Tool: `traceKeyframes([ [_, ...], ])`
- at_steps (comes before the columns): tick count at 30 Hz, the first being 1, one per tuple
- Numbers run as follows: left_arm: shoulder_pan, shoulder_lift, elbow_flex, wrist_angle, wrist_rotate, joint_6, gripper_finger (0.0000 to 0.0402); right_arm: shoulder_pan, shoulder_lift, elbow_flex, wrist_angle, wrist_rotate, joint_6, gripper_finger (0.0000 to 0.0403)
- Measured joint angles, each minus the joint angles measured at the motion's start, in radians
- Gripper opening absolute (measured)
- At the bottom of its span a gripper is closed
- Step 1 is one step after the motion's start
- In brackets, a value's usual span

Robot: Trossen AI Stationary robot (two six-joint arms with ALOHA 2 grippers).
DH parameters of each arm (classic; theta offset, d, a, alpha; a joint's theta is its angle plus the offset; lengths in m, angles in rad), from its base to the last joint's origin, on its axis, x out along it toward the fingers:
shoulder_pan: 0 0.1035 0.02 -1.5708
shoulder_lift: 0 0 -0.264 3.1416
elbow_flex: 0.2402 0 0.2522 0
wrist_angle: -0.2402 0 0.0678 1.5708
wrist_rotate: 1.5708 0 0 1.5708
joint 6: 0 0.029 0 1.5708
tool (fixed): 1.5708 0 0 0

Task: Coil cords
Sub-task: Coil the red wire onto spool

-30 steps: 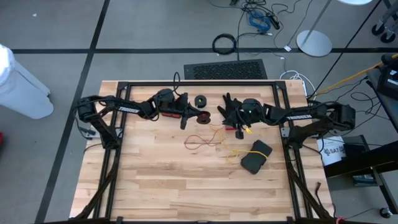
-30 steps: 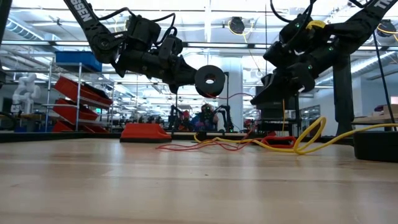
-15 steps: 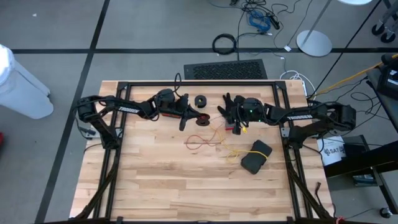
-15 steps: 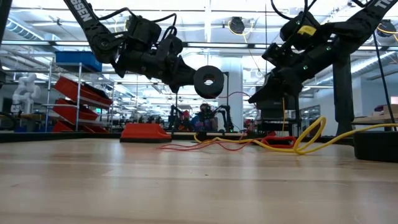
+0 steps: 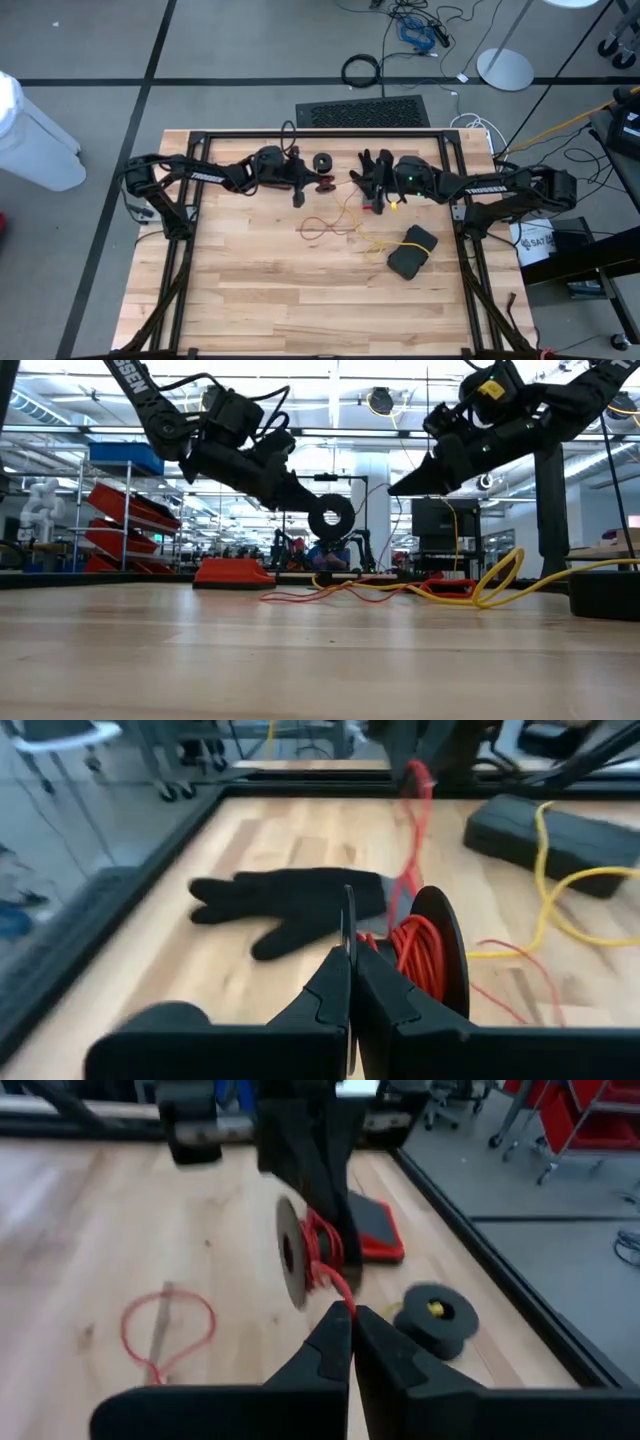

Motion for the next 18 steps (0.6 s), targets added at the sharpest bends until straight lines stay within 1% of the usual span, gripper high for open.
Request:
traceKeyframes([
  [3,-0.023,0.0,0.013,0.004,-0.068,0.044,0.0004,0.01,0.0,0.007,0.031,0.002,0.023,0.0],
  [6,-0.049,0.0,0.03,0.004,-0.175,0.099,0.0003,0.023,0.0,0.037,0.038,0.006,0.026,0.0],
  [10,-0.086,0.0,0.058,0.025,-0.293,0.163,0.0002,0.05,0.019,0.081,0.078,0.007,0.025,0.0],
  [14,-0.113,0.0,0.076,0.082,-0.398,0.203,0.0002,0.079,0.086,0.145,0.093,0.013,0.006,0.0],
  [17,-0.125,0.0,0.093,0.101,-0.428,0.206,0.0002,0.105,0.16,0.191,0.094,0.077,-0.029,0.0],
  [18,-0.13,0.0,0.093,0.109,-0.455,0.206,0.0002,0.112,0.182,0.204,0.099,0.096,-0.048,0.0],
])
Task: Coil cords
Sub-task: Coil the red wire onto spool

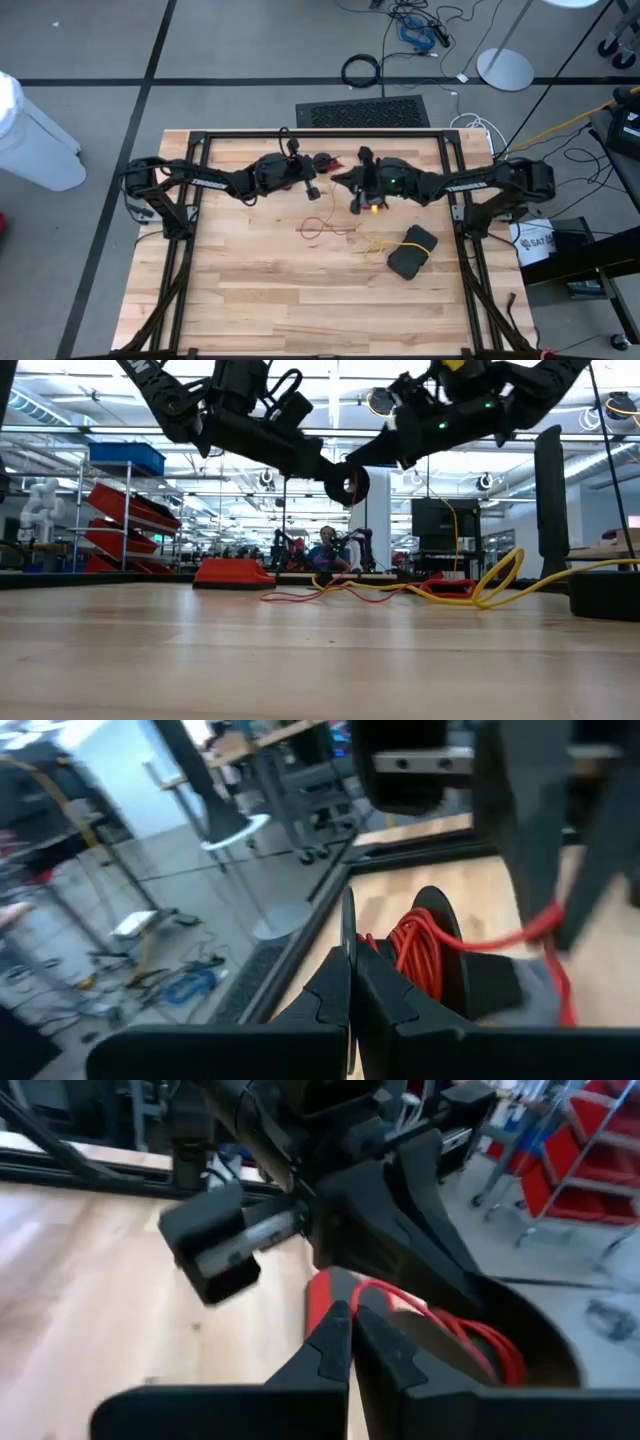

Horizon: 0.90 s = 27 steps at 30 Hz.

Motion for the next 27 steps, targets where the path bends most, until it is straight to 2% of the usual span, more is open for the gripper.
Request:
traceKeyframes([
  [7,-0.007,0.0,0.0,0.036,-0.15,-0.007,0.0001,0.064,0.127,0.05,0.132,0.175,-0.094,0.0],
  [14,-0.007,0.0,0.0,0.166,-0.171,-0.104,0.0001,0.111,0.24,0.073,0.28,0.377,-0.195,0.0],
  [20,-0.005,0.0,0.0,0.22,-0.132,-0.218,0.0001,0.128,0.312,0.078,0.401,0.528,-0.309,0.0],
  [24,0.006,0.0,0.0,0.225,-0.067,-0.263,0.0001,0.121,0.339,0.078,0.43,0.539,-0.335,0.0],
  [27,0.029,0.0,0.0,0.219,0.024,-0.27,0.0001,0.107,0.344,0.076,0.412,0.522,-0.319,0.0002],
])
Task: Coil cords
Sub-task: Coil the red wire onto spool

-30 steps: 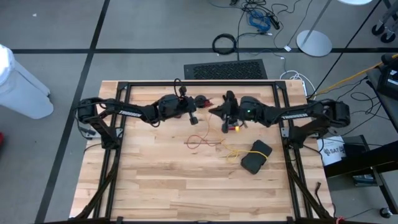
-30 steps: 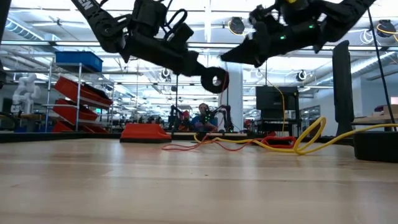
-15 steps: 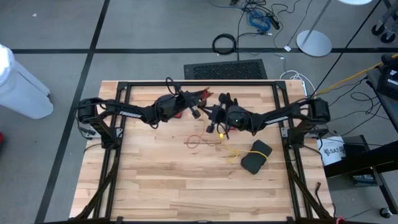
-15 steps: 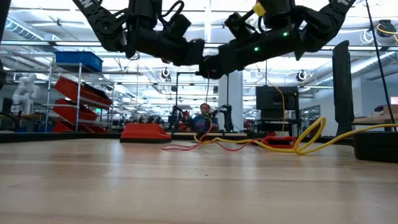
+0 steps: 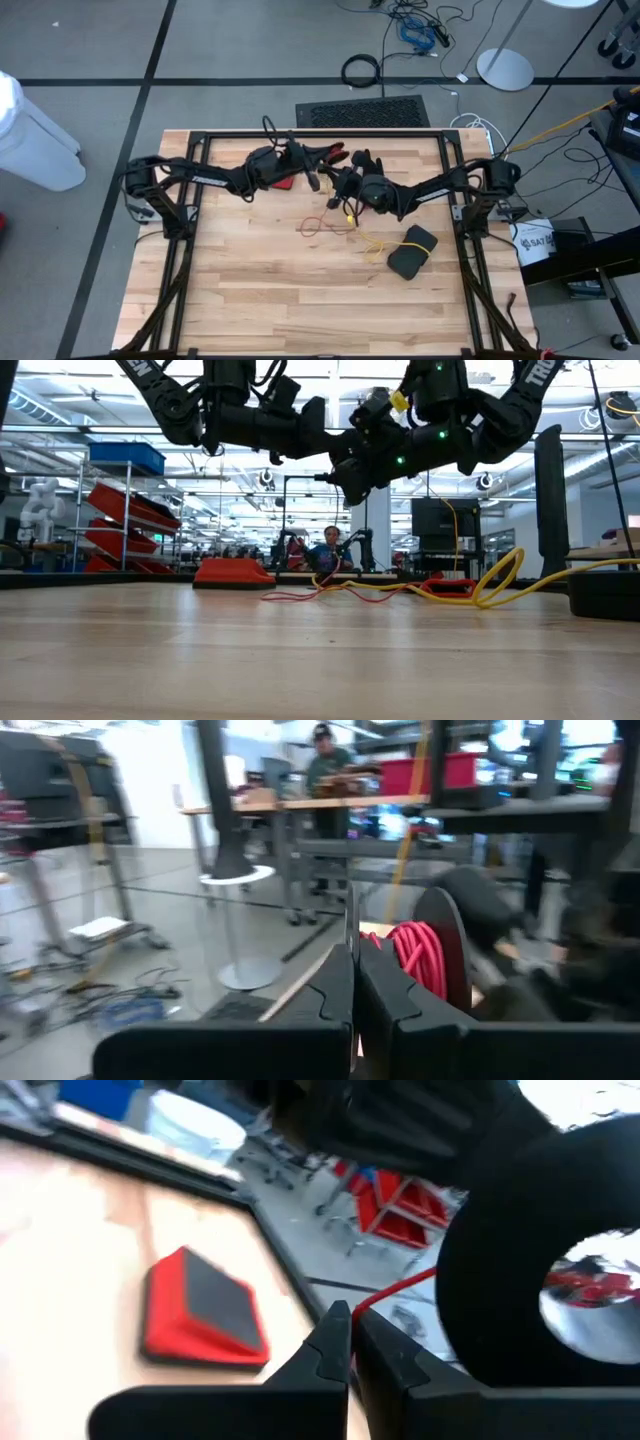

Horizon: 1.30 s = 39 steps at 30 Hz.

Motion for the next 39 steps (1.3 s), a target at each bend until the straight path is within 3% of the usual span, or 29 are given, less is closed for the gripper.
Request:
traceKeyframes([
  [5,0.046,-0.016,0.0,-0.076,0.193,-0.027,0.0001,-0.023,0.002,-0.05,-0.014,-0.119,0.061,0.0017],
  [15,0.14,-0.145,-0.045,-0.297,0.575,-0.012,0.0001,-0.088,0.001,-0.137,-0.011,-0.461,0.202,0.0029],
  [24,0.173,-0.181,-0.048,-0.463,0.669,0.063,0.0004,-0.109,-0.022,-0.158,-0.056,-0.645,0.261,0.0029],
  [39,0.178,-0.181,-0.048,-0.482,0.709,0.087,0.0006,-0.11,-0.1,-0.158,-0.339,-0.67,0.261,0.003],
])
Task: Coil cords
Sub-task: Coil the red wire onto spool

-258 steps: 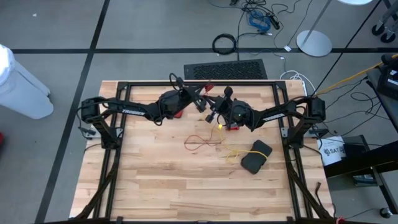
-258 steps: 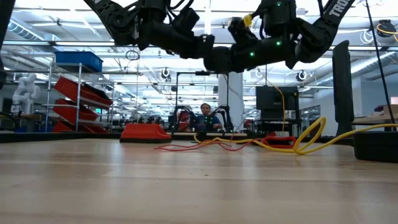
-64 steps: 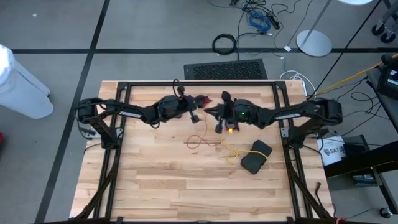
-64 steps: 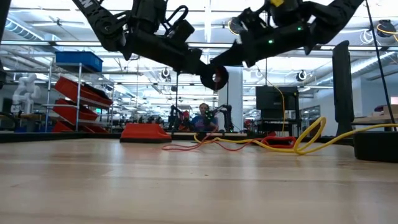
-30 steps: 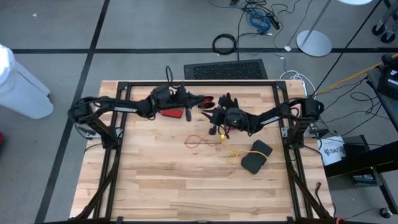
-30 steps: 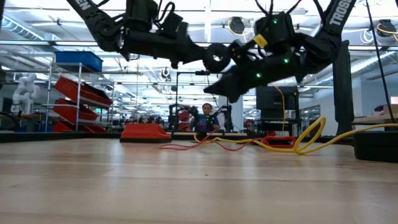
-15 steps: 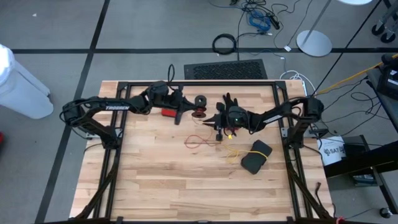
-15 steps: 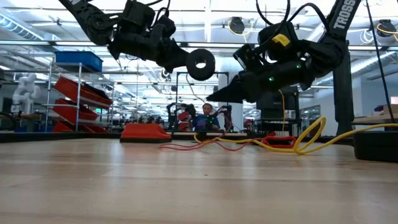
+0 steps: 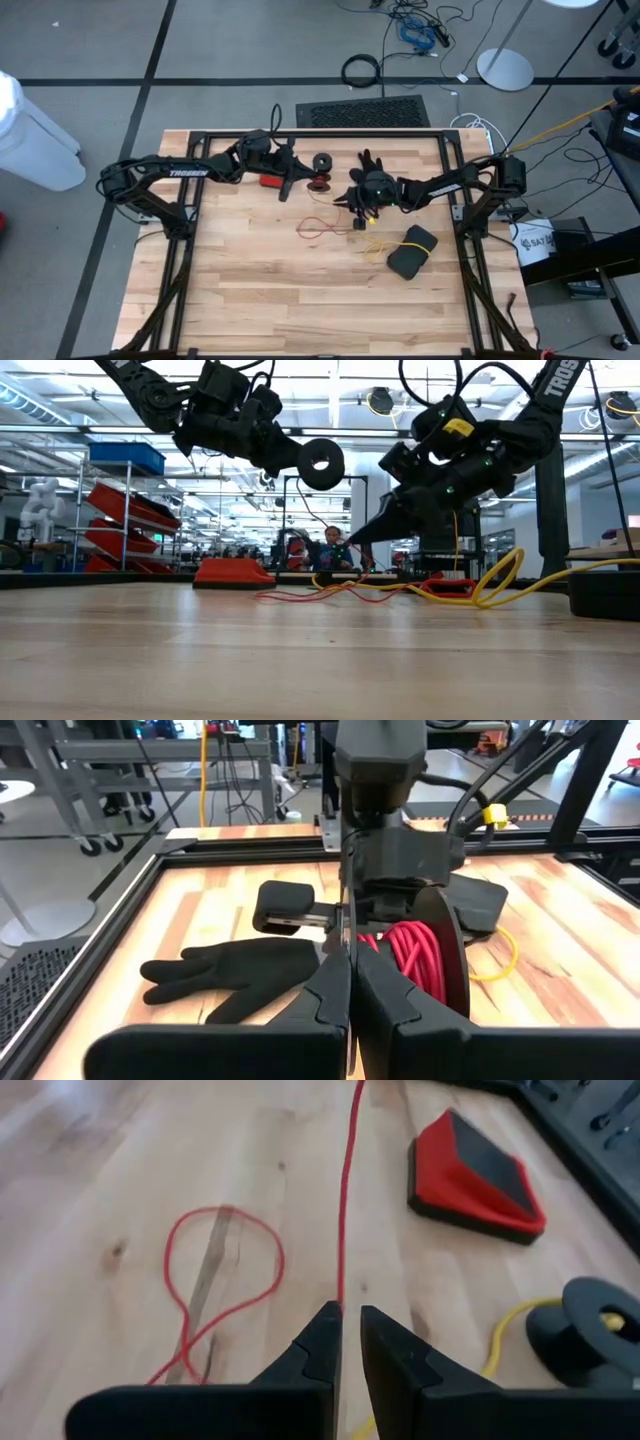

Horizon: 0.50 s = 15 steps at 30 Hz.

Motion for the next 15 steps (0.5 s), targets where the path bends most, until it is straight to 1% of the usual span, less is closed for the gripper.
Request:
traceKeyframes([
  [3,0.0,0.0,0.0,-0.001,0.005,0.0,0.0006,0.0,0.0,0.0,-0.028,0.001,0.0,0.003],
  [15,-0.015,0.0,0.0,0.0,0.005,-0.004,0.0006,0.0,0.0,0.0,-0.029,0.001,0.03,0.003],
])
